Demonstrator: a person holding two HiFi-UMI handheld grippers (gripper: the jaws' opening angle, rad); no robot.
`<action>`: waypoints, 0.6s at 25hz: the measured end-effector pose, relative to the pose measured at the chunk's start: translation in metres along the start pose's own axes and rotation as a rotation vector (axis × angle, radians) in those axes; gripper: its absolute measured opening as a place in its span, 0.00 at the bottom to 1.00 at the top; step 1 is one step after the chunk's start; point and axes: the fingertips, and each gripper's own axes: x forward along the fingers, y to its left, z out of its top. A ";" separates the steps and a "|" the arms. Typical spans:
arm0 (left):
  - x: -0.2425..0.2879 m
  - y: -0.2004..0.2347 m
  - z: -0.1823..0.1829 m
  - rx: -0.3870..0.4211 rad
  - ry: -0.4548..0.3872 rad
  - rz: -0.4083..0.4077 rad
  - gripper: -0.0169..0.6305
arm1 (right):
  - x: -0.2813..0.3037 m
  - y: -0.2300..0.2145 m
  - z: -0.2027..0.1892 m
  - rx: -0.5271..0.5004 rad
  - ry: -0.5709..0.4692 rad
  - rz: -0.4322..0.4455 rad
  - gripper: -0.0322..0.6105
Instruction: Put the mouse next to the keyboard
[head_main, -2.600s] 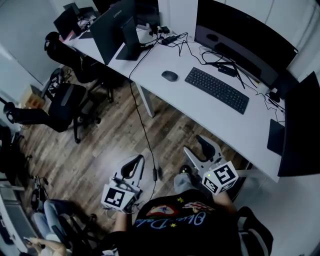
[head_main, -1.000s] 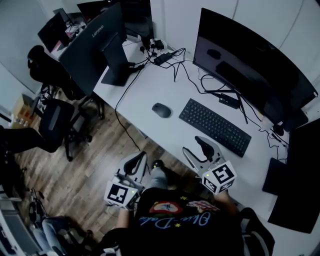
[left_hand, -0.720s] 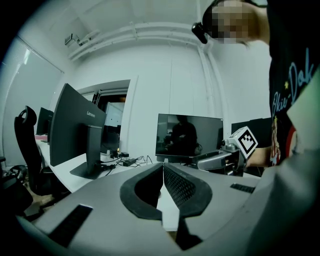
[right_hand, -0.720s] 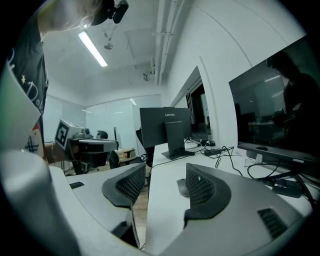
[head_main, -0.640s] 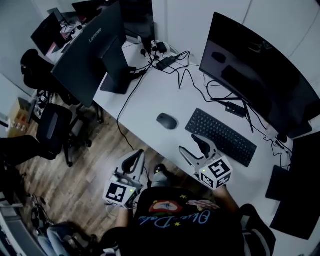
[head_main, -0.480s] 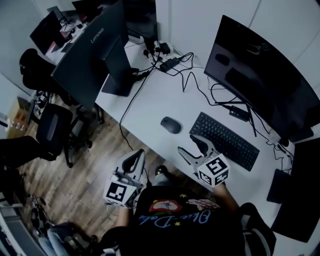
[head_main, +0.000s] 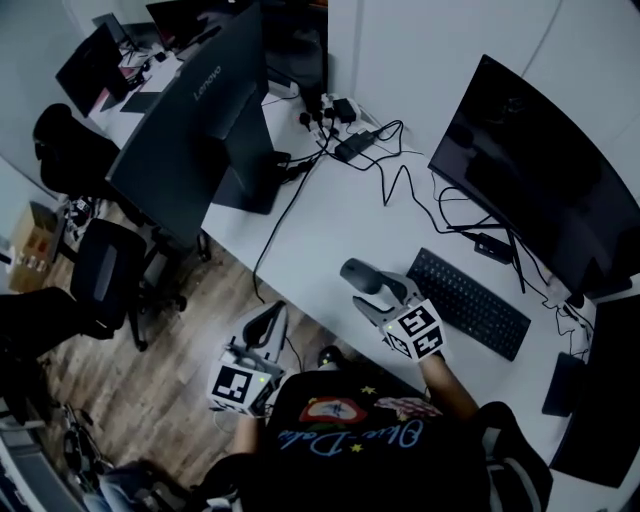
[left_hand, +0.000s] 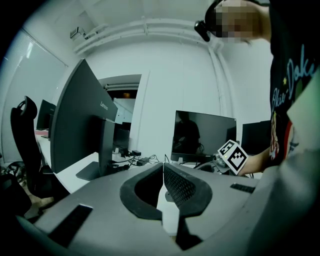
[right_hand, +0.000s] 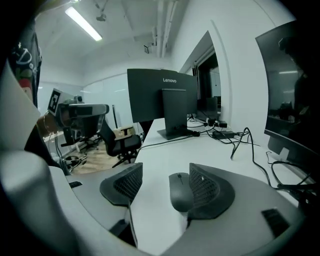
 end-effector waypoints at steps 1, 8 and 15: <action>0.005 0.003 0.000 0.000 -0.001 -0.011 0.03 | 0.007 -0.004 -0.003 -0.007 0.021 -0.006 0.45; 0.034 0.013 0.005 0.001 0.002 -0.085 0.03 | 0.044 -0.025 -0.040 -0.013 0.177 -0.030 0.48; 0.041 0.026 0.004 -0.016 0.011 -0.094 0.03 | 0.062 -0.032 -0.058 -0.041 0.300 -0.010 0.50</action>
